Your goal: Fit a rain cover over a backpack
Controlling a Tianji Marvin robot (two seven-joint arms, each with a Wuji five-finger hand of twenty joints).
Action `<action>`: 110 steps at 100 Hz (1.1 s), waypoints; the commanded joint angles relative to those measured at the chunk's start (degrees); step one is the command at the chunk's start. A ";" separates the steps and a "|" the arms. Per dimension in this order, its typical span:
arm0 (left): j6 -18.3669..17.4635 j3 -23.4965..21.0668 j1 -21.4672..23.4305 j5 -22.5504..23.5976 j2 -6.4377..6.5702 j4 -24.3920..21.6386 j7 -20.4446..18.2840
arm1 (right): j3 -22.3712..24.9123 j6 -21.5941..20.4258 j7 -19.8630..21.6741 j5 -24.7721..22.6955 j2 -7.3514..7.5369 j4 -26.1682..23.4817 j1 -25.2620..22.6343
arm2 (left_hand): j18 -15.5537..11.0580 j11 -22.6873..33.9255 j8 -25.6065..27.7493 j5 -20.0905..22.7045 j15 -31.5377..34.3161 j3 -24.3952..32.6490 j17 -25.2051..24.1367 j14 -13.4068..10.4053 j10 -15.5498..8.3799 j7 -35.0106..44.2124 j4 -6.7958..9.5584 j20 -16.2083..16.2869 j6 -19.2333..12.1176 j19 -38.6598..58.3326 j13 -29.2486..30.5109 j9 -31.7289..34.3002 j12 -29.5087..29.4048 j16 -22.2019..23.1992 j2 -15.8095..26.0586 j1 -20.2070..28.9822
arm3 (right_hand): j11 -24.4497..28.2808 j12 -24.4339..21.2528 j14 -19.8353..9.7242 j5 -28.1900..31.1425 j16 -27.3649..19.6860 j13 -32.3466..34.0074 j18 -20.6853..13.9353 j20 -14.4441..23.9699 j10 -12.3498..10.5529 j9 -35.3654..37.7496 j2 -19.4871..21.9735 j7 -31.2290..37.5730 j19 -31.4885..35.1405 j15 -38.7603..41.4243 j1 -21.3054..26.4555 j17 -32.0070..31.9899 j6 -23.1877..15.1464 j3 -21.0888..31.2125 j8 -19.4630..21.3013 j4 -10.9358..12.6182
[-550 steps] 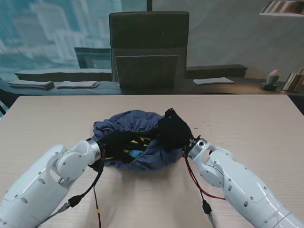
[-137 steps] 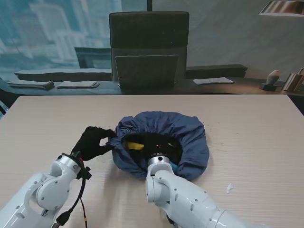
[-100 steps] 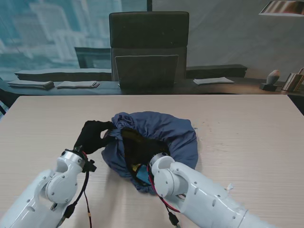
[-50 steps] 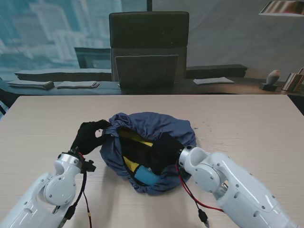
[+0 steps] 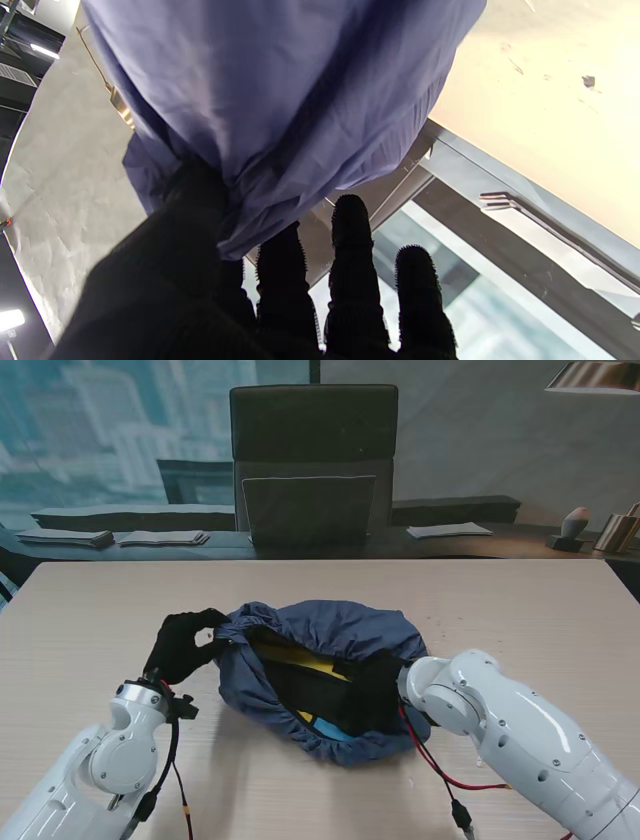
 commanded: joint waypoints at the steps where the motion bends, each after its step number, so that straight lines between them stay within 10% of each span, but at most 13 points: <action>1: 0.07 -0.55 0.67 -0.43 -0.40 -0.37 -0.22 | 1.47 -3.11 -0.40 -3.53 1.02 0.32 -1.24 | 0.45 0.48 2.22 3.49 1.69 2.53 -0.58 0.17 0.05 4.87 1.05 0.98 -6.55 2.43 1.04 0.80 0.04 1.37 2.59 3.63 | 5.19 2.24 0.16 7.08 0.79 3.78 1.63 2.34 2.97 6.16 -1.59 4.66 -0.37 2.31 -1.70 -0.38 -0.49 -1.16 3.27 0.80; 12: 0.26 -0.83 0.78 1.02 -0.32 -0.28 0.33 | 4.23 -6.25 -5.06 -9.15 0.67 0.25 -2.48 | 0.48 0.47 2.19 3.41 1.75 2.52 -0.50 0.08 -0.02 4.93 0.99 1.00 -6.61 2.44 1.18 0.69 0.08 1.38 2.71 3.55 | 13.24 7.31 1.33 15.71 3.52 16.49 3.21 -3.18 3.18 21.37 -3.07 6.11 13.43 9.12 -2.26 0.53 -1.45 2.30 4.59 -0.48; 19: 0.43 -0.92 0.81 1.57 -0.38 -0.20 1.02 | 5.81 -6.92 -10.04 -14.51 0.40 0.15 -3.49 | 0.48 0.54 2.28 3.23 1.75 2.51 -0.49 0.06 -0.08 5.09 0.98 1.01 -6.52 2.43 1.16 0.57 0.21 1.38 2.74 3.62 | 16.58 9.35 1.60 20.85 4.98 22.70 3.98 -5.60 3.07 28.10 -4.61 11.79 21.93 13.41 -0.63 1.04 -1.73 2.33 -1.66 -7.07; 26: 0.55 -1.19 0.99 2.15 -0.46 -0.10 1.87 | 7.84 -7.07 -14.66 -20.02 0.28 -0.35 -4.78 | 0.47 0.59 2.35 3.04 1.83 2.42 -0.49 0.11 -0.03 5.26 0.96 1.02 -6.44 2.43 1.21 0.28 0.36 1.41 2.88 3.69 | 18.74 10.87 1.84 24.06 5.94 26.39 4.82 -4.60 2.75 31.35 -4.64 16.12 24.62 16.48 -1.75 2.60 -2.41 2.01 -4.08 -8.91; 37: 0.72 -1.74 1.45 2.61 -0.76 -0.21 3.77 | 11.62 -3.94 -19.84 -25.11 -0.05 -1.96 -7.85 | 0.58 0.72 2.34 2.90 1.94 2.26 -0.21 0.29 0.10 5.55 0.99 1.07 -6.19 2.53 1.31 0.18 0.49 1.45 2.86 3.93 | 2.99 4.62 3.07 27.48 3.85 16.75 5.15 -8.27 2.98 23.31 4.85 9.51 18.71 10.13 -5.96 0.18 -0.50 -9.32 3.02 0.49; 47: 0.89 -2.18 1.86 3.18 -0.83 -0.37 4.59 | 14.60 -1.22 -21.81 -29.87 -0.20 -3.76 -9.84 | 0.59 0.72 2.25 2.92 1.99 2.16 -0.21 0.24 0.12 5.67 1.01 1.08 -6.16 2.53 1.32 0.15 0.46 1.46 2.88 4.00 | -9.10 -3.33 2.10 30.18 0.57 4.63 4.64 -13.31 2.37 10.15 9.12 5.25 9.65 2.22 -9.67 -0.44 3.08 -19.77 4.18 4.03; 73: 0.83 -2.62 2.22 4.53 -0.92 -0.56 6.09 | 17.42 1.38 -29.11 -31.47 -0.36 -3.19 -10.35 | 0.63 0.88 2.04 2.50 2.23 1.70 -0.05 0.43 0.20 5.77 1.12 1.08 -6.04 2.48 1.56 -0.21 0.48 1.54 3.22 4.22 | -10.04 -3.67 -2.39 14.66 -2.93 -7.47 1.91 -6.68 -4.96 -16.58 10.31 -2.30 0.33 -3.96 -10.67 -0.98 -0.21 -18.58 1.93 4.66; 87: 0.56 -2.64 2.11 4.88 -0.94 -0.42 6.55 | 17.23 2.50 -35.32 -28.62 -0.62 -1.27 -10.00 | 0.63 0.97 1.90 2.24 2.38 1.27 0.16 0.55 0.33 5.85 1.22 1.15 -6.06 2.62 1.74 -0.47 0.42 1.58 3.39 4.44 | -6.03 -2.75 -0.88 -1.57 -2.43 -5.81 2.58 -3.58 -3.72 -18.83 7.58 -2.32 1.64 -2.65 -4.33 -0.28 -6.64 -15.05 2.49 4.25; 105: 0.35 -3.06 1.48 4.89 -0.92 0.25 6.48 | 16.95 1.18 -33.27 -30.96 -0.15 -0.59 -8.57 | 0.74 1.10 1.64 2.01 2.50 0.70 0.36 0.76 0.69 5.98 1.42 1.32 -5.92 2.91 1.97 -0.83 0.16 1.60 3.56 4.88 | -5.14 -2.48 -1.18 12.33 -2.50 -6.17 3.15 -7.03 -4.89 -19.53 -8.99 9.29 4.19 -3.03 0.55 -0.29 -7.42 8.65 5.43 -1.04; 110: 0.21 -3.13 1.10 4.70 -0.95 0.51 6.50 | 16.18 1.64 -35.34 -32.09 0.11 0.97 -7.53 | 0.72 1.28 1.57 1.95 2.58 0.47 0.42 0.83 0.85 6.04 1.49 1.36 -5.75 2.97 2.10 -0.89 0.17 1.62 3.65 5.05 | -4.28 -2.12 -1.31 22.16 -2.06 -4.98 3.56 -7.26 -5.80 -16.80 -16.12 23.67 6.48 -2.20 4.32 -0.22 -11.11 10.17 -1.65 -12.78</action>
